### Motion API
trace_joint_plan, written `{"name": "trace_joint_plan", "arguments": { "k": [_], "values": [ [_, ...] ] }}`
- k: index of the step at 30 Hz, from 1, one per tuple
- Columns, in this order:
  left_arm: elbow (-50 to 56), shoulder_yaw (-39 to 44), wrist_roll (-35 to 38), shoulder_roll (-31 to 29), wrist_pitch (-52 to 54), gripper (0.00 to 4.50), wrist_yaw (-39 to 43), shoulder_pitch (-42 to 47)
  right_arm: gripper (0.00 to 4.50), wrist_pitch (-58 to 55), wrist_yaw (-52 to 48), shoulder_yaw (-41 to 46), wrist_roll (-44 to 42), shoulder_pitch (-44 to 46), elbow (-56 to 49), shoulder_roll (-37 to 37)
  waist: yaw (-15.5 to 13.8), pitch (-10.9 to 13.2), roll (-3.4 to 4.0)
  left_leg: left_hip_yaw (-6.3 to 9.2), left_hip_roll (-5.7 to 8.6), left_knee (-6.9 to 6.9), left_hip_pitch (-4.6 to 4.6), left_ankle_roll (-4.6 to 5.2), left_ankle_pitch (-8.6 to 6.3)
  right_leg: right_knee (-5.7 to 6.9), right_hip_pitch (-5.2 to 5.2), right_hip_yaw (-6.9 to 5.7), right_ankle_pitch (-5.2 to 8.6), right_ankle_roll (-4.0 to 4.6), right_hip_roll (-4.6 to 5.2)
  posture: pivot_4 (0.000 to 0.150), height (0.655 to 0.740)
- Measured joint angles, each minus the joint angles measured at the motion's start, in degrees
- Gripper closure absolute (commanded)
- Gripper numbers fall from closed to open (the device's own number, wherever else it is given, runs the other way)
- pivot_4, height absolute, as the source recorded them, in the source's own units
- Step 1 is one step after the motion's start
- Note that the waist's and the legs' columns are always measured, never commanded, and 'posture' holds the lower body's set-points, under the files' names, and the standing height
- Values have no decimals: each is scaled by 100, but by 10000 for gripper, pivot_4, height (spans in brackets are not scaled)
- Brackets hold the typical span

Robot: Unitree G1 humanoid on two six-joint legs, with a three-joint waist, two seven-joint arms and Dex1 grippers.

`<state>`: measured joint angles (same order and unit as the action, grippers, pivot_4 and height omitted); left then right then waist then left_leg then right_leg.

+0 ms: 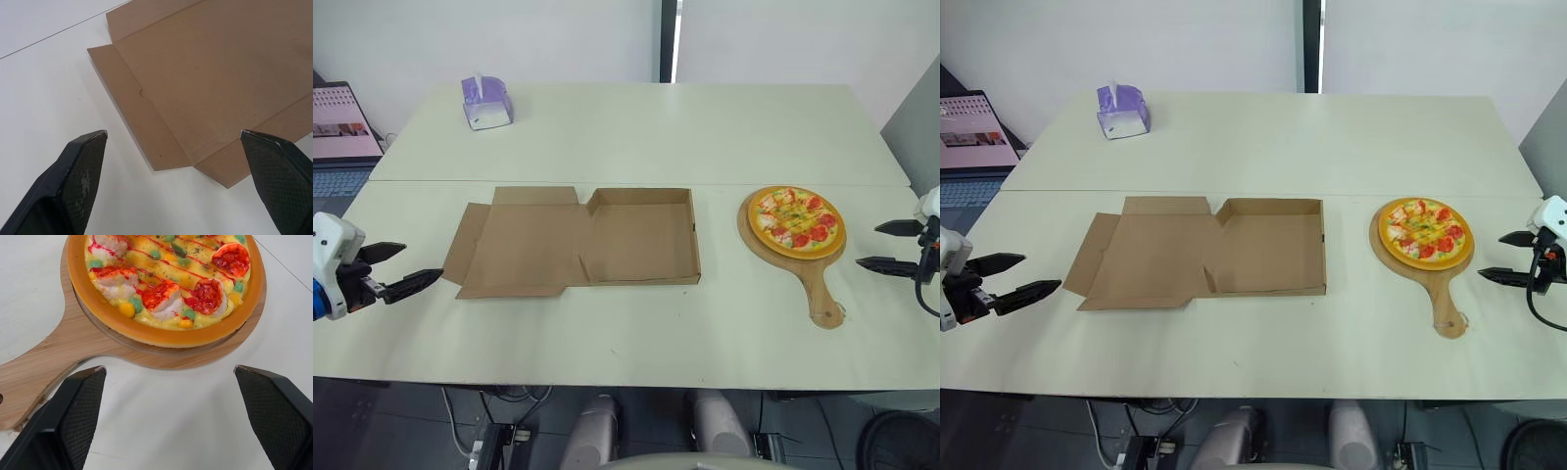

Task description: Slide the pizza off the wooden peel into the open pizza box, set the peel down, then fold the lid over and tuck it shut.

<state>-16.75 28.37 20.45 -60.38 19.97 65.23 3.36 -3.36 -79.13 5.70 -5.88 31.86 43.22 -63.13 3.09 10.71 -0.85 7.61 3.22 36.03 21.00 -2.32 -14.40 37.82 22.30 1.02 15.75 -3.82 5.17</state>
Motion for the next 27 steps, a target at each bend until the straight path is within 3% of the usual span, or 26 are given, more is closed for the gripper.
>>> {"name": "trace_joint_plan", "arguments": {
  "k": [16,27],
  "values": [
    [489,2,234,91,164,0,31,-285,77,-116,56,27,-84,-108,-96,0,-3,0,0,0,0,0,0,0,0,0,0,1,0,0,0,1500,7400],
    [1100,-358,451,136,334,0,102,-8,77,-343,177,215,-267,-344,-527,0,-19,0,0,0,0,0,1,0,0,0,-1,1,0,0,0,1500,7400]
  ]
}}
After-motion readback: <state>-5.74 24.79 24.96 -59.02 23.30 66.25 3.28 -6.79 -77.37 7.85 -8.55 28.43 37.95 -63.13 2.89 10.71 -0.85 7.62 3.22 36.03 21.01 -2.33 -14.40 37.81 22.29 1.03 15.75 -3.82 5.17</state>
